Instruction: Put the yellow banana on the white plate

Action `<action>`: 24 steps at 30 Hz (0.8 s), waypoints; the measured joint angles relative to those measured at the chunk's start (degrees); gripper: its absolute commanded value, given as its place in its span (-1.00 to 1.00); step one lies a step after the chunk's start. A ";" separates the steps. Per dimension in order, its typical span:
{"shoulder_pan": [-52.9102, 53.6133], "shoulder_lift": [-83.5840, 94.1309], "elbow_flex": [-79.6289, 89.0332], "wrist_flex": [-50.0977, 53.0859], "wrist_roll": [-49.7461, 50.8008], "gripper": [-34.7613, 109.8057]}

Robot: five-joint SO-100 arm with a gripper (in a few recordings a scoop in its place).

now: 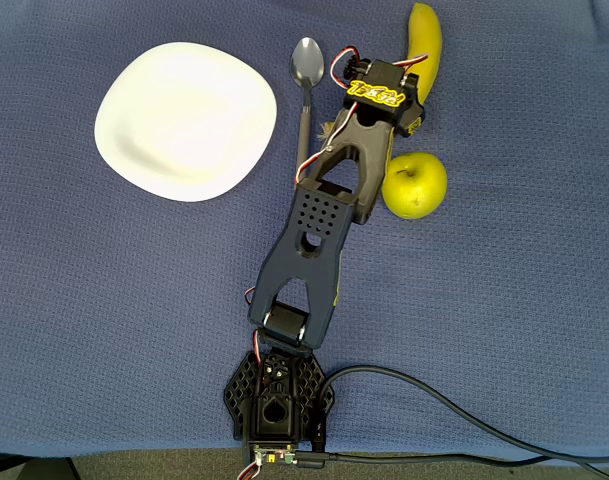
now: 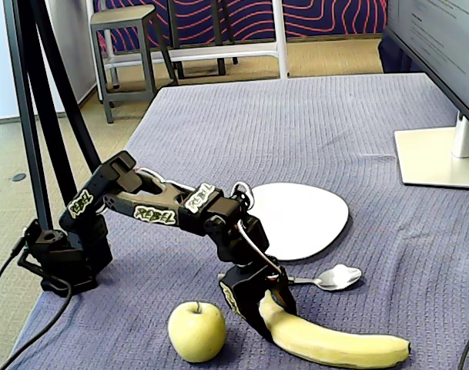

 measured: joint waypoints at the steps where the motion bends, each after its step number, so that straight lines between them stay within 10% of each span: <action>1: -0.18 0.18 0.00 0.26 0.18 -0.52; 24: -0.70 9.05 5.01 3.78 -1.76 -0.52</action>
